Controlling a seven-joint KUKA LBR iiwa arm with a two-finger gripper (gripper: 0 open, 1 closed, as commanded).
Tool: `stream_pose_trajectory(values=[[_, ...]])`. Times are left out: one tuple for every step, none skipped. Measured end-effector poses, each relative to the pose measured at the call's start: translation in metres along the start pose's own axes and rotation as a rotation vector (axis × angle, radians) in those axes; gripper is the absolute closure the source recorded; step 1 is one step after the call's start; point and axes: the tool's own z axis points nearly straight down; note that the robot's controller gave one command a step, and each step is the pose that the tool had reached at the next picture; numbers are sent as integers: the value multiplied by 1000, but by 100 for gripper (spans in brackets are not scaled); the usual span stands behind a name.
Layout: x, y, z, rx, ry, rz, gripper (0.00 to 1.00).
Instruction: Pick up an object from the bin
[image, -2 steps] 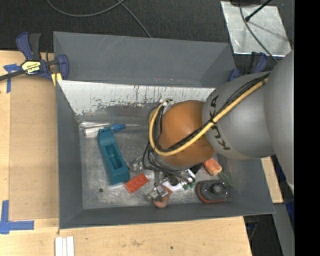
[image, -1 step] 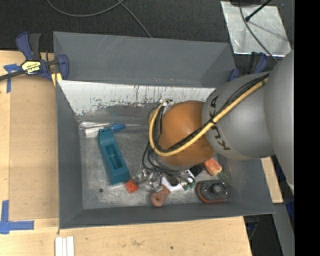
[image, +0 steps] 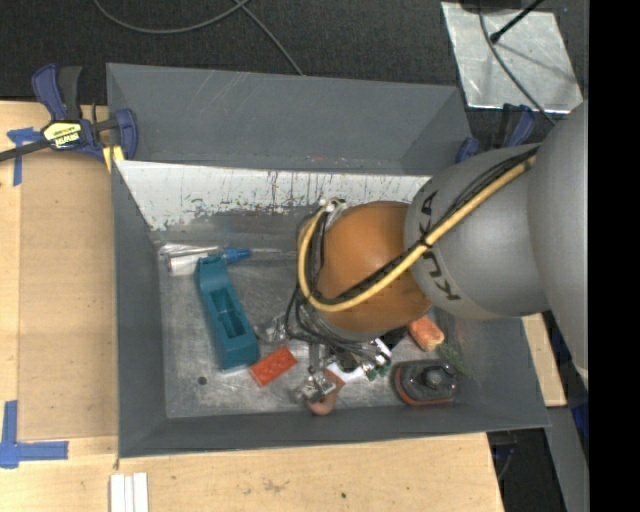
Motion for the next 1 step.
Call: stream_pose_trajectory(values=[[0,0,0,-1,0,0,100]])
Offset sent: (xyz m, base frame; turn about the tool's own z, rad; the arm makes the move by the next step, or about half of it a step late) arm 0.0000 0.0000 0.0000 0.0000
